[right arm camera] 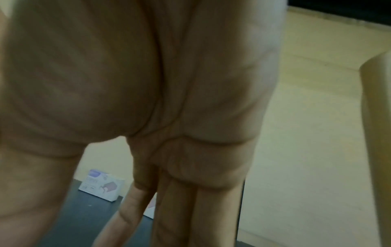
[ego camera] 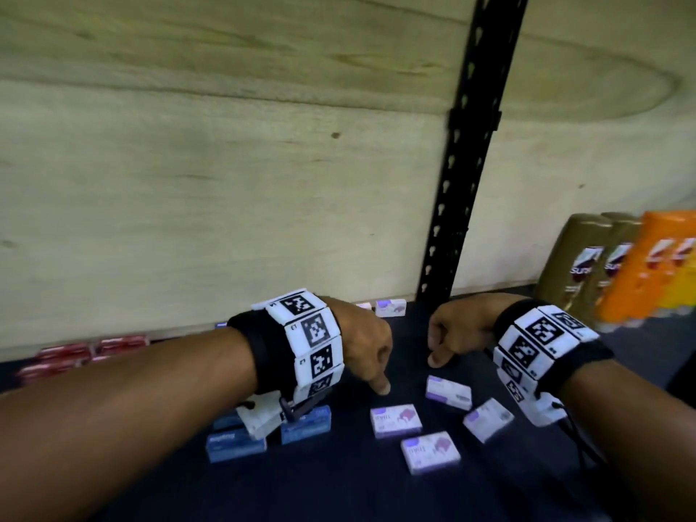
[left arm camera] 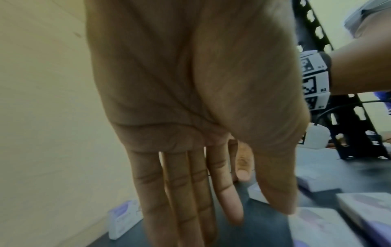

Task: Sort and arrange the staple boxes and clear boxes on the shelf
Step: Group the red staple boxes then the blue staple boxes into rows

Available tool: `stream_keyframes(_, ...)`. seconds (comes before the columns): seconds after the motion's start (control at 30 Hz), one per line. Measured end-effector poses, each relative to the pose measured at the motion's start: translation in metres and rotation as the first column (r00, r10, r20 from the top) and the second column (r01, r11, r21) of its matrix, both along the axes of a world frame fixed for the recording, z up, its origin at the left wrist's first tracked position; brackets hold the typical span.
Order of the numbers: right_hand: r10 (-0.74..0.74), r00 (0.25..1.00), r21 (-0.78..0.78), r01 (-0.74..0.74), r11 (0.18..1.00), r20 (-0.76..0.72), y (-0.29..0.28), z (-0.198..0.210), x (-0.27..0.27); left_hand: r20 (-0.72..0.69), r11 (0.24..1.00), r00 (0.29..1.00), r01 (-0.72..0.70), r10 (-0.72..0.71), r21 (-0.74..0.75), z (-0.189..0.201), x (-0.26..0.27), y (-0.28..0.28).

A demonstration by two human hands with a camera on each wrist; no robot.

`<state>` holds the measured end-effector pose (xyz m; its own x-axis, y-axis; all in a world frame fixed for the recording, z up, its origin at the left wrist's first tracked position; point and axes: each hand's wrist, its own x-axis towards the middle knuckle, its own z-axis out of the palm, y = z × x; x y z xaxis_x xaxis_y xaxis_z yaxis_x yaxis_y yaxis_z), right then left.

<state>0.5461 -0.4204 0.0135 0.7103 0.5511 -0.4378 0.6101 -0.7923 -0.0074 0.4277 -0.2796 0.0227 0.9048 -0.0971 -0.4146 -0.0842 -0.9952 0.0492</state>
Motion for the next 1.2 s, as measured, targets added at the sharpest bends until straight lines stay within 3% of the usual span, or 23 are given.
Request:
stream_keyframes(0.2,-0.02,0.999,-0.111,0.016,0.994,-0.033,-0.019,0.007,-0.026,-0.029,0.999,0.998,0.046,-0.047,-0.022,-0.012,-0.011,-0.016)
stream_keyframes(0.37,0.005,1.0,-0.124,-0.004,0.992,0.013,-0.02,-0.002,-0.035,-0.03,0.991,0.998,0.066,-0.063,0.117,-0.017,-0.015,-0.027)
stream_keyframes(0.5,0.013,1.0,-0.114,-0.013,0.993,0.001,-0.021,-0.001,-0.035,-0.014,0.995,0.998,0.06,-0.059,0.077,-0.015,-0.019,-0.025)
stream_keyframes(0.73,0.007,0.996,-0.021,-0.009,1.0,-0.088,-0.031,0.002,-0.018,-0.007,0.999,1.0,0.01,-0.01,0.03,-0.014,-0.022,-0.019)
stream_keyframes(0.97,0.009,0.997,0.089,-0.003,0.996,-0.073,-0.036,-0.005,-0.013,0.009,1.0,1.0,0.005,-0.005,-0.003,-0.018,-0.012,-0.015)
stream_keyframes(1.2,-0.048,0.998,0.223,0.056,0.973,-0.04,-0.02,-0.009,-0.006,0.096,0.996,0.994,-0.052,0.044,0.074,-0.019,0.003,-0.001)
